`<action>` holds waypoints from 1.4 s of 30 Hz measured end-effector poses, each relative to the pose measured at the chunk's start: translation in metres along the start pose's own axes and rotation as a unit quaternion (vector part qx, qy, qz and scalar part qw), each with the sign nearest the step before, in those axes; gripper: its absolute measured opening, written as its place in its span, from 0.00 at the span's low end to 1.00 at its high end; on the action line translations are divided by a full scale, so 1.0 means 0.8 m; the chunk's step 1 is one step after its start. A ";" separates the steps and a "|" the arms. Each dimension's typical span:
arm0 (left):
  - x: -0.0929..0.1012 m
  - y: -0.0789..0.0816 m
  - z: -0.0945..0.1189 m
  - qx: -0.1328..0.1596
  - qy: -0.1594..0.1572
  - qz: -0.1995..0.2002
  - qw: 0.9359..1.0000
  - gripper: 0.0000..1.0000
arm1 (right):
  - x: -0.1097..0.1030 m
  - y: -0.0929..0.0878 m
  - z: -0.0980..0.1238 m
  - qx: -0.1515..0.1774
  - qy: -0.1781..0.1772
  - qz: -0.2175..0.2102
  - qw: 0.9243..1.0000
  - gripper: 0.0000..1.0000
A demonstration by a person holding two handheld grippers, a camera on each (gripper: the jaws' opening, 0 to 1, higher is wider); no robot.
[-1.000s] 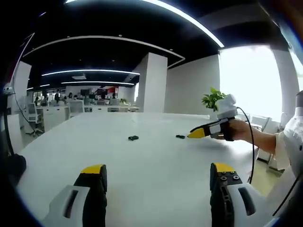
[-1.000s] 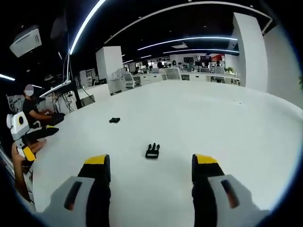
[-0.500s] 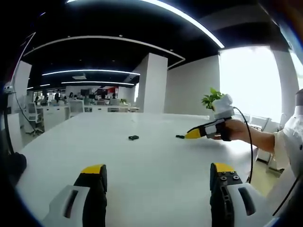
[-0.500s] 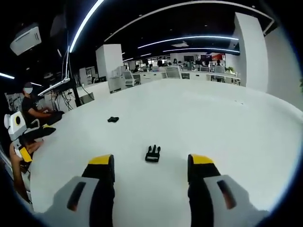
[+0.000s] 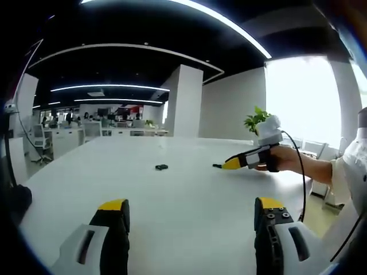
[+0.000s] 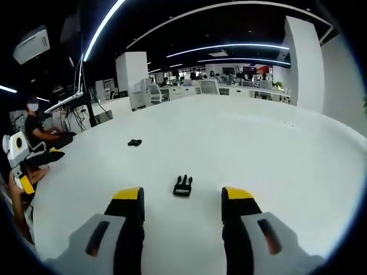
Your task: Snap the two parts of the plastic buckle together until the buckle closes and remains connected.
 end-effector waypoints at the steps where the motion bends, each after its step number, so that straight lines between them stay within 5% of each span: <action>1: 0.000 0.000 0.000 0.000 0.000 0.000 1.000 0.92 | 0.000 0.000 0.000 0.000 -0.001 0.000 1.000 0.52; 23: -0.001 -0.002 0.004 0.008 -0.001 0.005 1.000 0.91 | -0.012 0.003 -0.006 0.011 0.000 0.030 0.999 0.30; 42: 0.004 -0.001 0.000 0.000 -0.004 -0.006 1.000 0.90 | -0.009 -0.003 -0.009 0.005 -0.010 0.045 0.999 0.24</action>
Point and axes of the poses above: the point that each gripper's makers call its tool centre point, and the gripper's own axes: z roughly backward along the fingers, x roughly to its right, y roughly out of its top, the point moved 2 cm from there along z, roughly backward along the fingers, and after that the axes turned 11 degrees about -y, right-handed, at the moved point
